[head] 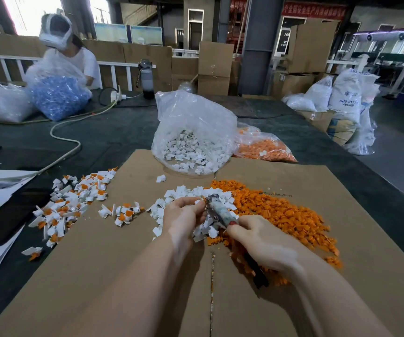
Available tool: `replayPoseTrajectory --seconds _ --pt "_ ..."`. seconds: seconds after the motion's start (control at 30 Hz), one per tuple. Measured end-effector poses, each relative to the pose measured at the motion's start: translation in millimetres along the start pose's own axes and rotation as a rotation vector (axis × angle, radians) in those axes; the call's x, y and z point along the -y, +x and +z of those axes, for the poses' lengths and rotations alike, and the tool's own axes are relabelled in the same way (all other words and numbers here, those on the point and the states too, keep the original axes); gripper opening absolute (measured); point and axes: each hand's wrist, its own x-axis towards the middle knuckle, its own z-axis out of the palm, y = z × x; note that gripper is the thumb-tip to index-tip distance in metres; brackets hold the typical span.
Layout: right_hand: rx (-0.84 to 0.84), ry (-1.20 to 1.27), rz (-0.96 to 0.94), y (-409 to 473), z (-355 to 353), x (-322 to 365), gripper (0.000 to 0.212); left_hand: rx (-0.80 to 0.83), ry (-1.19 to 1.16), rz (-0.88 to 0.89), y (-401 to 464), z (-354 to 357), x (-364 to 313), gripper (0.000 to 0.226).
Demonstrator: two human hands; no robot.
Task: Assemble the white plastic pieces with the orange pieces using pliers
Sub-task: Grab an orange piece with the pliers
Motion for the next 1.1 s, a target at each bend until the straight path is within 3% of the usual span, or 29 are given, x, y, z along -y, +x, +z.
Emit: replayPoseTrajectory --seconds 0.13,0.33,0.5,0.67,0.8,0.9,0.97,1.03,1.1 --pt "-0.11 -0.146 -0.073 2.6 4.1 -4.0 0.027 0.001 -0.015 0.01 -2.3 0.6 2.0 0.008" --pt "-0.196 -0.147 -0.075 3.2 14.0 -16.3 0.025 0.003 -0.037 0.014 -8.8 0.6 7.0 0.009" --pt "-0.429 -0.117 -0.075 1.7 8.1 -34.4 0.034 0.043 -0.001 0.065 -15.6 -5.8 12.7 0.008" --pt "-0.694 -0.498 0.043 10.3 -3.4 -57.0 0.046 0.141 0.231 0.159 -25.4 -15.0 31.7 0.021" --pt "-0.671 -0.773 0.107 16.7 -4.9 -71.0 0.056 0.161 0.411 0.268 -28.7 -16.2 36.7 0.025" --pt "-0.683 -0.896 0.146 15.7 -1.2 -71.8 0.064 0.16 0.415 0.309 -30.6 -16.3 36.2 0.026" --pt "-0.776 -0.852 0.014 14.7 5.9 -66.4 0.054 0.156 0.406 0.314 -30.3 -16.5 36.0 0.025" --pt "-0.847 -0.622 -0.292 16.5 20.2 -60.9 0.031 0.159 0.4 0.314 -29.2 -16.9 37.5 0.024" --pt "-0.798 -0.465 -0.527 17.5 37.9 -53.8 0.022 0.165 0.395 0.312 -29.1 -17.0 39.1 0.023"
